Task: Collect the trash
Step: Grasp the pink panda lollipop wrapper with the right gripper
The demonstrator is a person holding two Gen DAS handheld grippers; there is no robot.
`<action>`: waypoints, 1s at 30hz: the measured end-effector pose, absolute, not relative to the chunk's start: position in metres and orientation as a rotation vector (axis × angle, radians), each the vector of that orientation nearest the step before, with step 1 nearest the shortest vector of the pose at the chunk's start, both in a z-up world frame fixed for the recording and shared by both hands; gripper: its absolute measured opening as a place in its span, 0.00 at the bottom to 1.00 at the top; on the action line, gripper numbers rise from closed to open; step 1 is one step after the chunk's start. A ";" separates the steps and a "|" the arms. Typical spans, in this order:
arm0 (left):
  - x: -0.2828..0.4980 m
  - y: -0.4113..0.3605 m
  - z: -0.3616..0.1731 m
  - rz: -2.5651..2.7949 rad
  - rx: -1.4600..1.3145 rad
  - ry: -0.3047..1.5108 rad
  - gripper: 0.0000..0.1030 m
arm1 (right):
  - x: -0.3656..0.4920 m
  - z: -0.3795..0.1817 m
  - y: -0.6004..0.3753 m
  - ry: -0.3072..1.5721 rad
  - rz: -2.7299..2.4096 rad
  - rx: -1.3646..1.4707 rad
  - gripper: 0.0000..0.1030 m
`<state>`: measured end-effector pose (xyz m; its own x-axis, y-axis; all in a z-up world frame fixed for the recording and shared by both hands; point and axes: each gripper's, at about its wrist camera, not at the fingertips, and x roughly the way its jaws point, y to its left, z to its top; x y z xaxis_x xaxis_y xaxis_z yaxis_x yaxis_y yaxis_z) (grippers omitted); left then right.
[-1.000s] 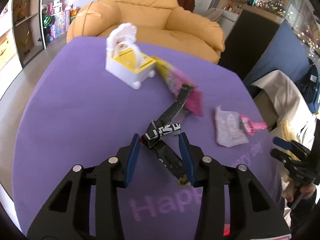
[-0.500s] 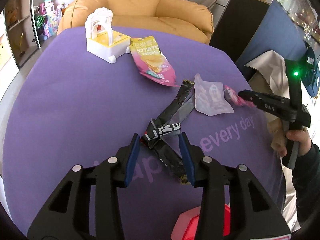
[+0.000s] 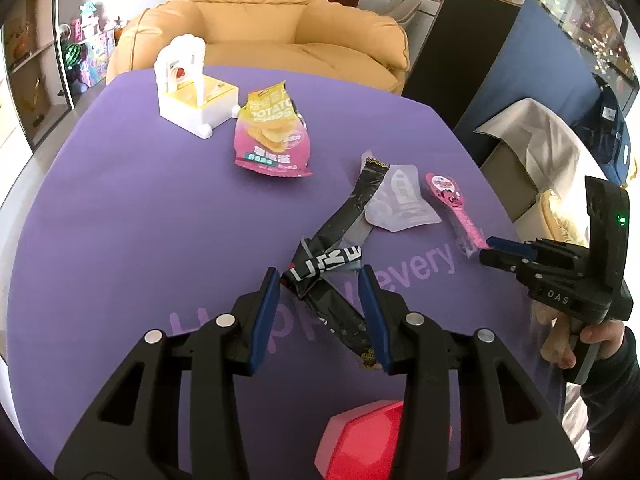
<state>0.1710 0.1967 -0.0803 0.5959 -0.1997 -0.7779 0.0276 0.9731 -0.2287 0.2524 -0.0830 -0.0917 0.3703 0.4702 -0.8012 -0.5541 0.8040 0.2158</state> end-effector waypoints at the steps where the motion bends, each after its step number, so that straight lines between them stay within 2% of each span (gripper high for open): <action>1: 0.171 0.197 -0.080 -0.135 -0.204 0.924 0.38 | 0.252 -0.091 -0.082 0.998 0.654 -0.099 0.21; 4: 0.170 0.198 -0.079 -0.133 -0.215 0.921 0.38 | 0.253 -0.091 -0.080 1.008 0.648 -0.106 0.23; 8: 0.169 0.203 -0.079 -0.125 -0.236 0.919 0.38 | 0.251 -0.092 -0.084 1.019 0.682 -0.071 0.34; 11: 0.169 0.208 -0.080 -0.116 -0.255 0.915 0.38 | 0.246 -0.089 -0.091 1.034 0.696 -0.055 0.33; 19: 0.172 0.213 -0.081 -0.110 -0.290 0.913 0.38 | 0.255 -0.064 -0.084 0.922 0.648 0.030 0.34; 21: 0.172 0.212 -0.081 -0.112 -0.292 0.911 0.38 | 0.263 -0.062 -0.071 0.901 0.629 0.007 0.49; 22: 0.172 0.213 -0.081 -0.112 -0.295 0.910 0.38 | 0.267 -0.063 -0.066 0.893 0.621 -0.001 0.51; 30: 0.173 0.216 -0.077 -0.108 -0.308 0.899 0.38 | 0.294 -0.083 -0.036 0.933 0.542 -0.118 0.51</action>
